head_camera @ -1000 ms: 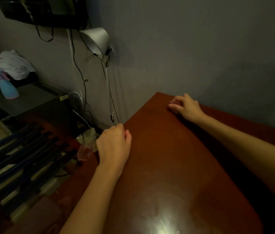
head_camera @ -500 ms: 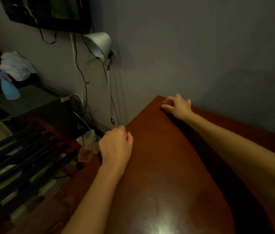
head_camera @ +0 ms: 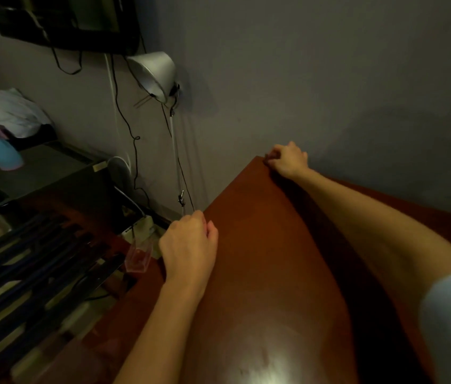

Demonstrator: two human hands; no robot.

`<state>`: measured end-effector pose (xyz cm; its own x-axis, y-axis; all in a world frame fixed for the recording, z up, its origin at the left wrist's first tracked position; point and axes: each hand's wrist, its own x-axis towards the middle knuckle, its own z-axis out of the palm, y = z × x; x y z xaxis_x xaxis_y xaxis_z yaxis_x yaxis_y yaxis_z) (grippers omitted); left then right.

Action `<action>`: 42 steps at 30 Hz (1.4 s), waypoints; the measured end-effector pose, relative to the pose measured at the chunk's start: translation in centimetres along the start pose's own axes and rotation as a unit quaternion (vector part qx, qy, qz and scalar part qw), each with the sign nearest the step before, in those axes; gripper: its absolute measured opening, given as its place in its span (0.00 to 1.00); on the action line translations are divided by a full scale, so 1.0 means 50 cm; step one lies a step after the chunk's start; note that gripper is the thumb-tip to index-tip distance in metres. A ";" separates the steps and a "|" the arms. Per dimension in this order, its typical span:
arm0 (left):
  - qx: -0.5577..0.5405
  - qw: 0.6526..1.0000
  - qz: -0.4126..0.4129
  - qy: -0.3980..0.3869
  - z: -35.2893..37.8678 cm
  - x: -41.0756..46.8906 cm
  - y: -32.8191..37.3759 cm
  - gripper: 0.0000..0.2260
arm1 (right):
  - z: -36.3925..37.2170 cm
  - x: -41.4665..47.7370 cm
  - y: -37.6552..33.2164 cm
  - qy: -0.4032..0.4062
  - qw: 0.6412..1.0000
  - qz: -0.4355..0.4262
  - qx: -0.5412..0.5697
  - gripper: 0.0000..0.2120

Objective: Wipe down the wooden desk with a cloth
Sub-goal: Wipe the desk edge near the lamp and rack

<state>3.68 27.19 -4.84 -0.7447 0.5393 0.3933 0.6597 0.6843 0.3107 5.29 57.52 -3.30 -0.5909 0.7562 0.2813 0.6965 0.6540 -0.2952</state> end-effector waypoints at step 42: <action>-0.027 1.000 0.001 -0.005 0.009 -0.001 -0.005 0.12 | -0.085 -0.095 0.074 -0.152 0.969 -0.173 0.090 0.12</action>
<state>3.52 27.24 -5.34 -0.7435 0.5466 0.3851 0.6662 0.6552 0.3562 12.43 56.27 -1.84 -0.8882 0.4440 0.1184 0.3687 0.8423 -0.3932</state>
